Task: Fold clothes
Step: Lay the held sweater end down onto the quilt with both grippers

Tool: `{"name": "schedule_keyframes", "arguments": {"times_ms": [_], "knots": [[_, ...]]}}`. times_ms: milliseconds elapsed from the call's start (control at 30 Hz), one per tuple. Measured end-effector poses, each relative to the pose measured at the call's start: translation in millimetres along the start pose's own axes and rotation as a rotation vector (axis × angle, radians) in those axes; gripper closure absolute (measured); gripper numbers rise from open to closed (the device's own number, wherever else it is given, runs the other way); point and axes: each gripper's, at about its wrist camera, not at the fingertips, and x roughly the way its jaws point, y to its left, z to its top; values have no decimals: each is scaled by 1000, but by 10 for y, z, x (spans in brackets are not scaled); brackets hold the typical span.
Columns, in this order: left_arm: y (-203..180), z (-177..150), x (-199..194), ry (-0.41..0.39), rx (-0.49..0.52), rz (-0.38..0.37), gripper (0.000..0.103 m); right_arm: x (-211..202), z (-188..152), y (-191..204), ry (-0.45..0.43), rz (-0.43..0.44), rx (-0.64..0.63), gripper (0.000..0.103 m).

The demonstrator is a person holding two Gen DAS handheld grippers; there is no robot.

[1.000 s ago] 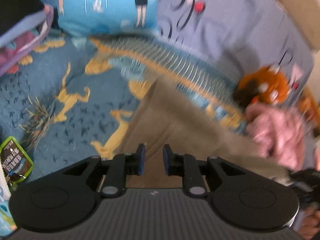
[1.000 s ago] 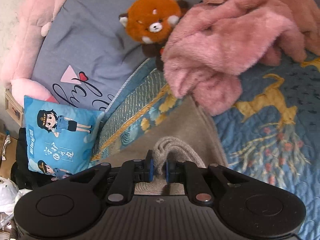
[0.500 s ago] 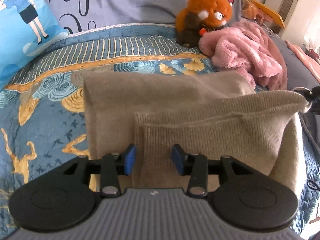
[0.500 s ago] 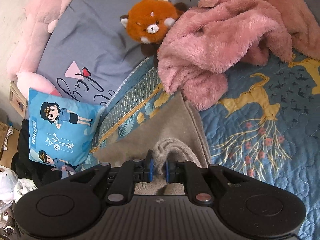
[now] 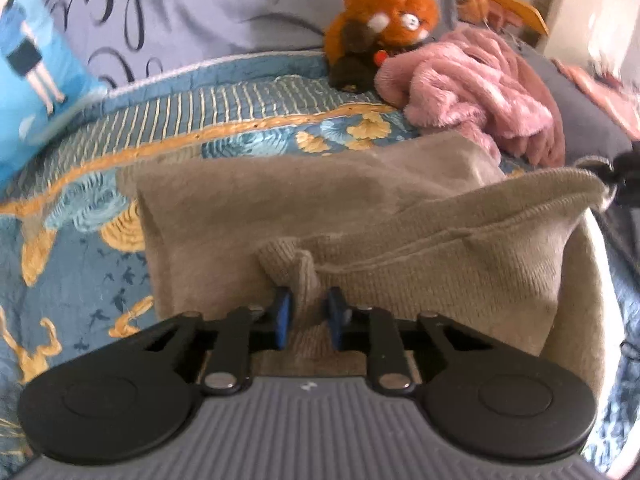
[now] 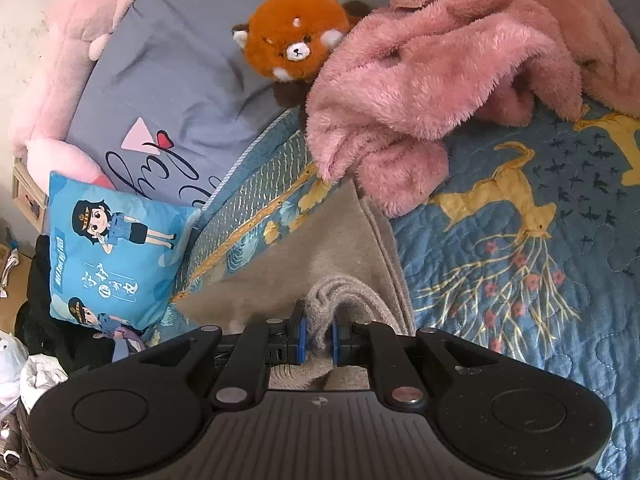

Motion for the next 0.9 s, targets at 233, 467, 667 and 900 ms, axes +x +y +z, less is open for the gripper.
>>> {"name": "schedule_keyframes", "arguments": {"times_ms": [233,467,667,900], "knots": [[-301,-5,-107,-57,135,149,88,-34,-1,-5,-15,0,4,92],[-246,209,-520,-219,58,209,88,-74,167,208,-68,33,-16,92],[88,513,-690,-266,-74,265,88,338,552,424,-93,6,-2,92],[321,621,-532,-235,-145,374,88,1010,735,499,-66,-130,-52,80]]}}
